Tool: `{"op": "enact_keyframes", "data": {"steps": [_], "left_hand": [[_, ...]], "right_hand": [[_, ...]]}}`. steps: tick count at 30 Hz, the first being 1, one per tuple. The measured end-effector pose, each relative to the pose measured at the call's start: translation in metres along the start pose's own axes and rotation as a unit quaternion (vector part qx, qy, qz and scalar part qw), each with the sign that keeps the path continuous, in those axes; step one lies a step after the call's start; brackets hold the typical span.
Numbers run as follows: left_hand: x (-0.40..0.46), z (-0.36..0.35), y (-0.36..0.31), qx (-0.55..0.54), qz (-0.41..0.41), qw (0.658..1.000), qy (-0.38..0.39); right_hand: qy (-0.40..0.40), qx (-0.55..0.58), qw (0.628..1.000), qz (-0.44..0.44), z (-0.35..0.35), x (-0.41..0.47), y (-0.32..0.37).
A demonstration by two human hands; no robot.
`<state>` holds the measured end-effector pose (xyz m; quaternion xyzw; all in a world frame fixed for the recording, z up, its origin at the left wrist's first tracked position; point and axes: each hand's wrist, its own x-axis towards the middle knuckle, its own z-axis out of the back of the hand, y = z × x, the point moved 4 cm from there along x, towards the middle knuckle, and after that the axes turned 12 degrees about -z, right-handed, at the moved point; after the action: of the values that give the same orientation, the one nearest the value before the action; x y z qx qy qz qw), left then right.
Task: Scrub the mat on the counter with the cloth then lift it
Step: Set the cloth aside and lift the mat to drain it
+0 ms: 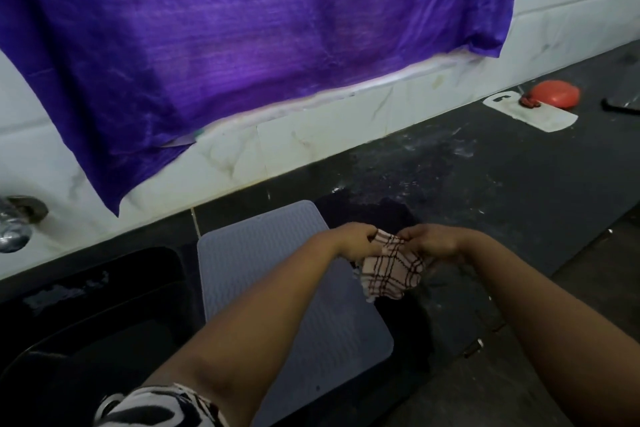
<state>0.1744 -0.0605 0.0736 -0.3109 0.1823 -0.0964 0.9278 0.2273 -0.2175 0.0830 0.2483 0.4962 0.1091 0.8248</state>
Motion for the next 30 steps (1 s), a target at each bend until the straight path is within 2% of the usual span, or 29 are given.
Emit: {"op": "enact_keyframes", "data": {"steps": [2,3,5,7,9,11,12,13,15,16,17,20,22,23,25,27,28,30], "left_hand": [[0.016,0.006,0.009,-0.099,0.049,0.994,-0.019],[0.024,0.01,0.012,-0.127,0.061,0.989,-0.045],[0.044,0.023,0.012,-0.061,0.047,0.991,-0.11],[0.06,0.032,0.01,-0.009,0.019,0.98,-0.198],[0.073,0.035,0.008,-0.025,-0.012,0.958,-0.287],[0.083,0.028,0.012,-0.038,-0.025,0.944,-0.326],[0.087,0.019,0.017,-0.031,-0.014,0.95,-0.31],[0.091,0.007,0.024,-0.007,0.012,0.965,-0.261],[0.09,-0.024,0.038,0.063,0.076,0.99,-0.103],[0.084,-0.037,0.043,0.077,0.09,0.991,-0.06],[0.076,-0.046,0.045,0.073,0.089,0.991,-0.064],[0.033,-0.056,0.045,0.024,0.077,0.977,-0.197],[-0.007,-0.059,0.05,0.024,0.1,0.965,-0.24],[-0.028,-0.061,0.053,0.04,0.12,0.962,-0.241],[-0.069,-0.067,0.056,0.075,0.17,0.959,-0.212],[-0.104,-0.078,0.056,0.096,0.214,0.96,-0.155],[-0.12,-0.085,0.056,0.099,0.236,0.96,-0.118],[-0.154,-0.098,0.058,0.1,0.279,0.955,-0.034]], "right_hand": [[0.021,0.023,1.0,0.0,0.018,0.009,0.005],[0.009,-0.002,1.0,0.013,0.031,0.014,0.011],[-0.083,-0.131,0.986,0.059,0.062,0.025,0.028],[-0.221,-0.229,0.94,0.119,0.087,0.037,0.045],[-0.324,-0.2,0.905,0.189,0.103,0.047,0.051],[-0.37,-0.174,0.878,0.25,0.102,0.06,0.044],[-0.355,-0.19,0.878,0.258,0.095,0.071,0.034],[-0.318,-0.226,0.888,0.245,0.085,0.083,0.022],[-0.241,-0.284,0.911,0.177,0.065,0.102,-0.009],[-0.224,-0.28,0.92,0.158,0.059,0.106,-0.02],[-0.224,-0.271,0.924,0.151,0.055,0.109,-0.026],[-0.29,-0.292,0.9,0.148,0.038,0.098,-0.02],[-0.307,-0.263,0.892,0.203,0.013,0.08,-0.006],[-0.278,-0.242,0.896,0.248,-0.007,0.069,0.001],[-0.168,-0.254,0.898,0.318,-0.059,0.051,0.012],[-0.065,-0.308,0.886,0.339,-0.111,0.037,0.017],[-0.04,-0.333,0.881,0.334,-0.132,0.032,0.017],[-0.05,-0.395,0.864,0.308,-0.156,0.025,0.018]]}}
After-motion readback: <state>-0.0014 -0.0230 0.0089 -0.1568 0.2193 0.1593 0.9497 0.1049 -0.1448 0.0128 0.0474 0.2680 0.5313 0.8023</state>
